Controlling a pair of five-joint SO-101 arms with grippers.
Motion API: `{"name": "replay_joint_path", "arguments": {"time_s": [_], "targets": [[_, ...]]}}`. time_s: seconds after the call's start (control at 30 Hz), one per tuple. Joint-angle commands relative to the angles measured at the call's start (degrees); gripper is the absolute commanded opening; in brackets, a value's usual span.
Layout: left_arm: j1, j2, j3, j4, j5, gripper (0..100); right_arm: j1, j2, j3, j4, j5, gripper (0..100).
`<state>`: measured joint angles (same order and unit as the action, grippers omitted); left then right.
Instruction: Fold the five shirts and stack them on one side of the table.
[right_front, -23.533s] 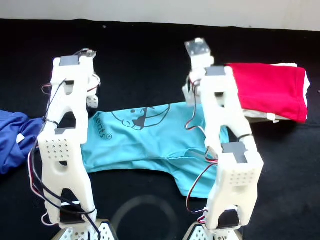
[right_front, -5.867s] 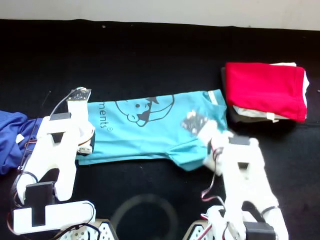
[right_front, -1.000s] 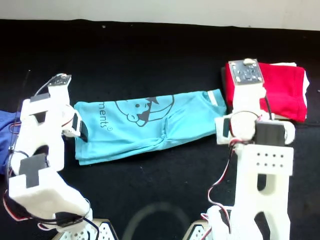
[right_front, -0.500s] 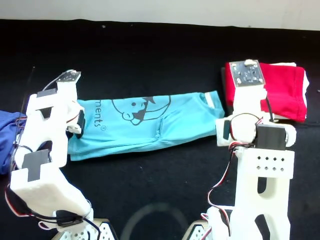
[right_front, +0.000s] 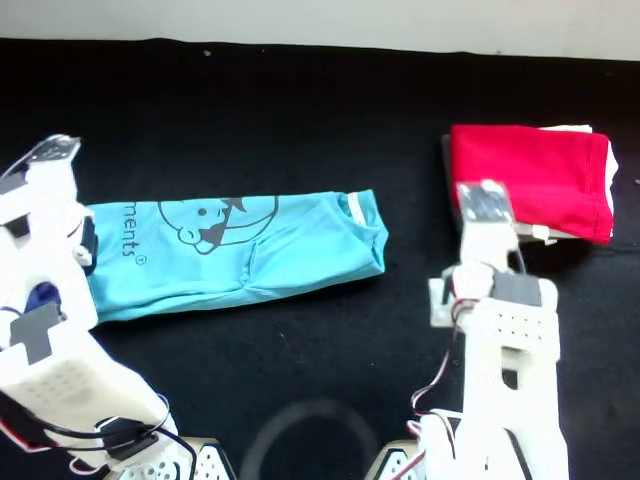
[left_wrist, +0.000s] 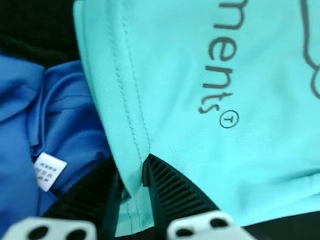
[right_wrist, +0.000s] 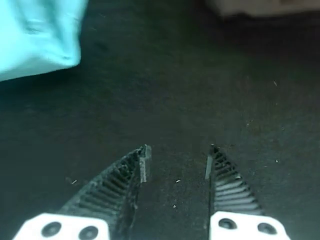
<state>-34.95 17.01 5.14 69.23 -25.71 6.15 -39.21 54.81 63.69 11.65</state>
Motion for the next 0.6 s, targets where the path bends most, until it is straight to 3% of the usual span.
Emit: {"name": "replay_joint_path", "arguments": {"time_s": [0.0, 0.17, 0.3, 0.43, 0.57], "targets": [[6.1, -1.2, -5.8, 7.4, 1.1, 1, 8.5, -1.3, 7.8, -8.3, 0.5, 18.3], [15.4, -1.2, -13.2, 15.9, 5.6, 1, 16.3, -1.3, 13.1, -12.8, 0.5, 18.3], [25.3, -1.1, -20.8, 21.3, 8.7, 1, 16.6, -1.3, 17.3, -15.3, 0.5, 18.3], [36.2, -1.0, -29.1, 26.1, 12.3, 1, 16.7, -1.3, 24.0, -24.0, 0.2, 18.3], [45.3, -0.4, -34.8, 26.7, 15.8, 1, 16.8, -1.4, 27.1, -27.6, 0.2, 18.3]]}}
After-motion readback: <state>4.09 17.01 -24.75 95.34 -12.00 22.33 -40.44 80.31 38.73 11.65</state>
